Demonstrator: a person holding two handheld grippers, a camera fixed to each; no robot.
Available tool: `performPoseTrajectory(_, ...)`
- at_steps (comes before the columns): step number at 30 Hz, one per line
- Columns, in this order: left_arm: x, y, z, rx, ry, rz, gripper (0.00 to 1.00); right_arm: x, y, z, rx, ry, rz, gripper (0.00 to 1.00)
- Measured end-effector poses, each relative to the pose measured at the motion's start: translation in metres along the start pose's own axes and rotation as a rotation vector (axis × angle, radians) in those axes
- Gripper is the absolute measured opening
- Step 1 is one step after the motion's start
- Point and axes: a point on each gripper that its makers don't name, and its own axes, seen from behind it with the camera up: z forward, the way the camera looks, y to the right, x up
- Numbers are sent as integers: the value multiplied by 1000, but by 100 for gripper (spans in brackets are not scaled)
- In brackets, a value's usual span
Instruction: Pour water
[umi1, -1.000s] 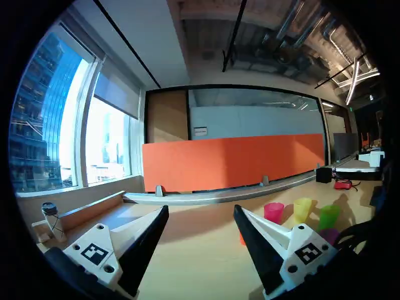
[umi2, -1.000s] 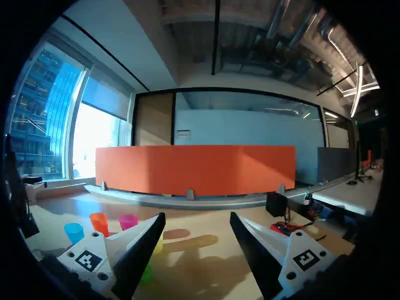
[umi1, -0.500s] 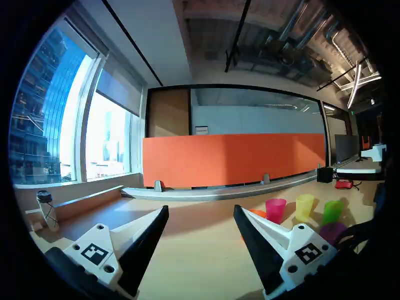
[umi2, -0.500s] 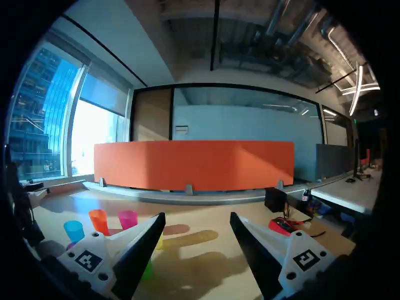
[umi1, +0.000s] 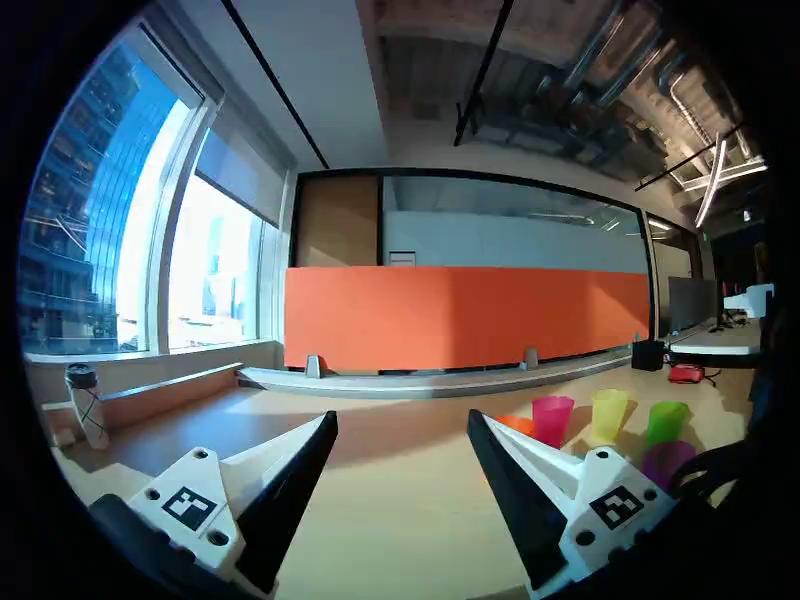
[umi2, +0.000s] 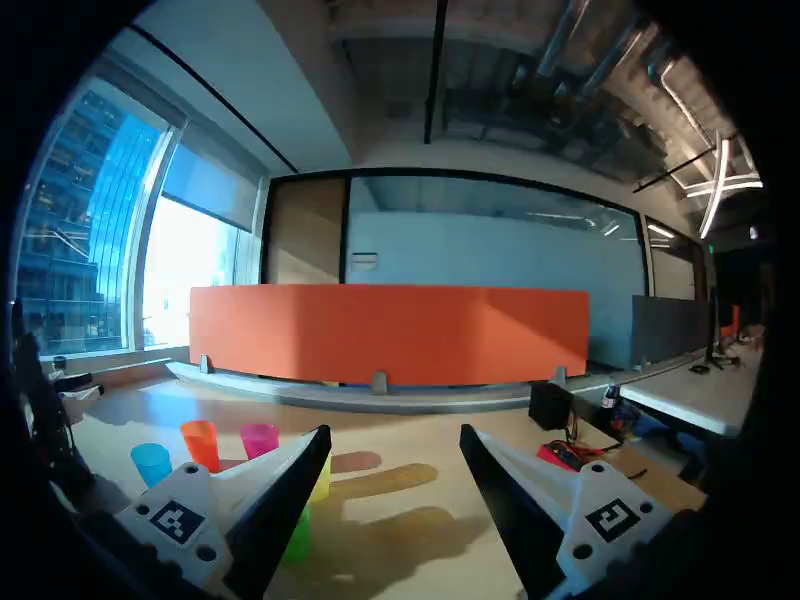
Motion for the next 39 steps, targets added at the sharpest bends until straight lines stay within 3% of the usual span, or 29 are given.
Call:
performPoseTrajectory(24,-15,-3,5,6,-41,3,96,5,-4,0,4,3,-6,100)
performPoseTrajectory(39,-28,-5,10,9,-96,5,96,3,5,-5,-3,13,5,100)
